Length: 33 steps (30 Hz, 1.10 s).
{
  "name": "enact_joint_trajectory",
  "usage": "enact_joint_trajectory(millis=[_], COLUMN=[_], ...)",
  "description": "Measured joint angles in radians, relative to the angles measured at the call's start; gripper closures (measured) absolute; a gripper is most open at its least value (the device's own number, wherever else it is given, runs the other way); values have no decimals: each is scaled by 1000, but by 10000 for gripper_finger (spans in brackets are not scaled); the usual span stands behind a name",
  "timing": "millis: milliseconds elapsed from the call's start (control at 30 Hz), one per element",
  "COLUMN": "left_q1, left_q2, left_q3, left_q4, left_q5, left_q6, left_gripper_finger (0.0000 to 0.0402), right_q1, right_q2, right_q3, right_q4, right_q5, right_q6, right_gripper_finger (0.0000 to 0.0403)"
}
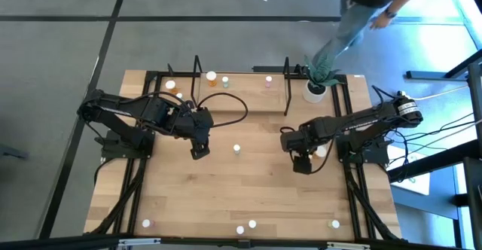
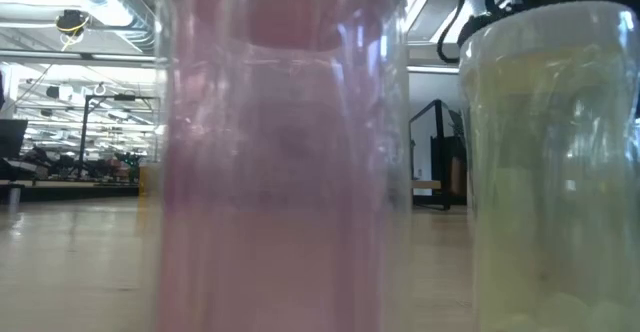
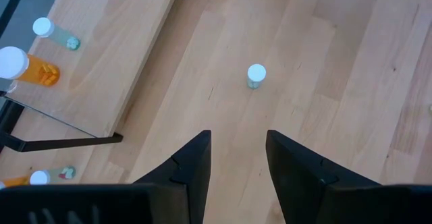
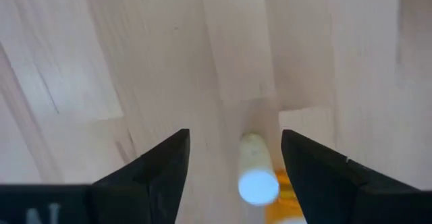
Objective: Pick and place medicine bottles onto shelf by color
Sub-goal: Put the top yellow pill bottle on the shelf
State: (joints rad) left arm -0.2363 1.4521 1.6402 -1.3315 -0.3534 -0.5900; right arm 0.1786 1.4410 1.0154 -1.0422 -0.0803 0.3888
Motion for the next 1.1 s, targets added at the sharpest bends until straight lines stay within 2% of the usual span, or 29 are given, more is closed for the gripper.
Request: enact_joint_trajectory(millis=[200, 333, 533, 667, 867, 1100], left_q1=[0, -7, -16, -15, -16, -16], left_q2=[0, 0, 0, 0, 0, 0], left_q3=[0, 0, 0, 0, 0, 0], left_q4=[0, 0, 0, 0, 0, 0], left_q5=[0, 0, 0, 0, 0, 0], left_q6=[0, 3, 24, 24, 24, 24], left_gripper_finger=[266, 266, 266, 266, 266, 266], right_q1=[19, 41, 68, 80, 88, 88], right_q2=[-26, -69, -138, -142, -141, -141], right_q3=[-18, -38, -41, -54, -148, -194], right_q4=[-29, -27, -48, -50, -24, 23], right_q5=[1, 1, 68, 71, 52, 61], right_q6=[-52, -29, 26, 20, 56, -1], right_gripper_finger=[171, 171, 171, 171, 171, 171])
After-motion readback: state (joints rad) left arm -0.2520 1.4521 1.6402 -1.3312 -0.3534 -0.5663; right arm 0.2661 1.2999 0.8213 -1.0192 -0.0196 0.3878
